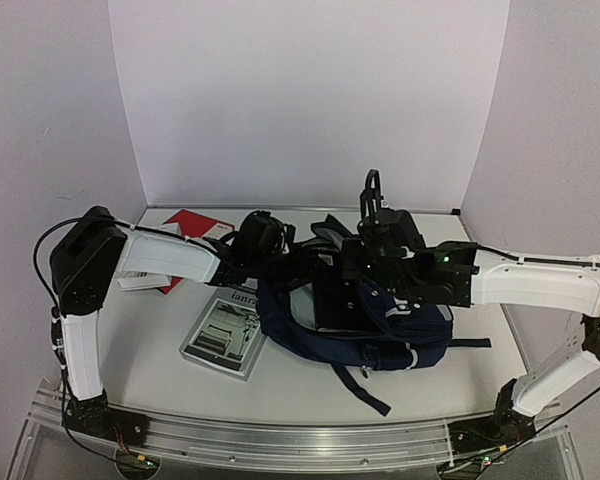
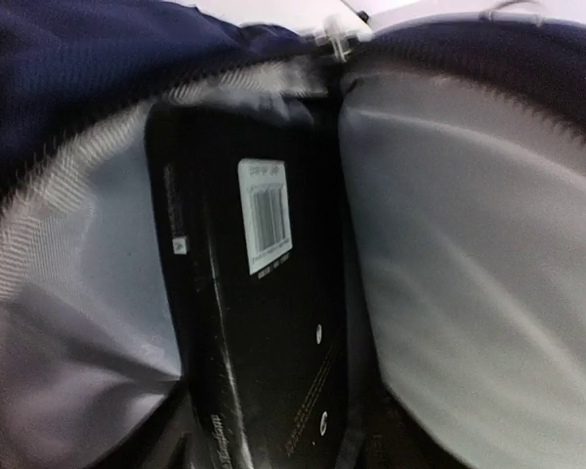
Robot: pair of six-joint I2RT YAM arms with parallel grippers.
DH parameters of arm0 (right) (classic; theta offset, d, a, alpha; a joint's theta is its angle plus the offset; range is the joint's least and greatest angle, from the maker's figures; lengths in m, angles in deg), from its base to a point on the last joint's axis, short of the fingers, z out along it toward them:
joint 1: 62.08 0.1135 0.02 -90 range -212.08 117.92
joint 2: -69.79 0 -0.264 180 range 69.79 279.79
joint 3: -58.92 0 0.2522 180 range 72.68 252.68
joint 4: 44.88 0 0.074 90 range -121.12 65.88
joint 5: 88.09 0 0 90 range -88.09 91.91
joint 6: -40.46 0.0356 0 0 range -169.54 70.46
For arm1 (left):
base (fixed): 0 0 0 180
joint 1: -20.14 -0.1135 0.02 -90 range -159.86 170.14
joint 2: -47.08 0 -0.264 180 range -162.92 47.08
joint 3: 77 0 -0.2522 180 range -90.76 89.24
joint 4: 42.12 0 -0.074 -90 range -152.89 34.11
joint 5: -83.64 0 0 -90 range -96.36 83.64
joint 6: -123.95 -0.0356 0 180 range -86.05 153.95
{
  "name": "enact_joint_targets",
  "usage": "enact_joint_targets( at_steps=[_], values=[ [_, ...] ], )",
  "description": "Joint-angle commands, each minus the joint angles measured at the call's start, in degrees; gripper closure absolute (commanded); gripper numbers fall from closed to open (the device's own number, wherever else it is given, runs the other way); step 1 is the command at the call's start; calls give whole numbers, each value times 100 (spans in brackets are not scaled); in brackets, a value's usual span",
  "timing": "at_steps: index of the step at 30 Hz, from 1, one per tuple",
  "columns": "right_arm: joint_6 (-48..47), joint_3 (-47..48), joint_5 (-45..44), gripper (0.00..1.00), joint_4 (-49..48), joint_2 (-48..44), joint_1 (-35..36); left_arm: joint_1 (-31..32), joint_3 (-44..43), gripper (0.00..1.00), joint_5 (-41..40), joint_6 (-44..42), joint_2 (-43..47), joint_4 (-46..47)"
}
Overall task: Pack the student bag
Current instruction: Place the book in the student bag.
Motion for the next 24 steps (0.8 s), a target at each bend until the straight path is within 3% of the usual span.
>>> enact_joint_targets(
  at_steps=[1, 5, 10, 17, 24],
  values=[
    [39, 385, -179, 100, -1098, -266, 136, -30, -268, 35, -523, -1037, 730, -1331],
    [41, 381, -212, 100, -1101, -250, 138, 34, -239, 35, -247, -1064, 808, -1574],
    [33, 419, -186, 100, -1093, -205, 138, 232, -383, 50, -92, -1028, 550, -1729],
    [39, 411, -164, 100, -1094, -214, 134, 479, -882, 53, -185, -1092, 6, -1972],
    [57, 421, -114, 100, -1098, -203, 134, 649, -1508, 64, -221, -1092, -626, -1884]
  ],
)
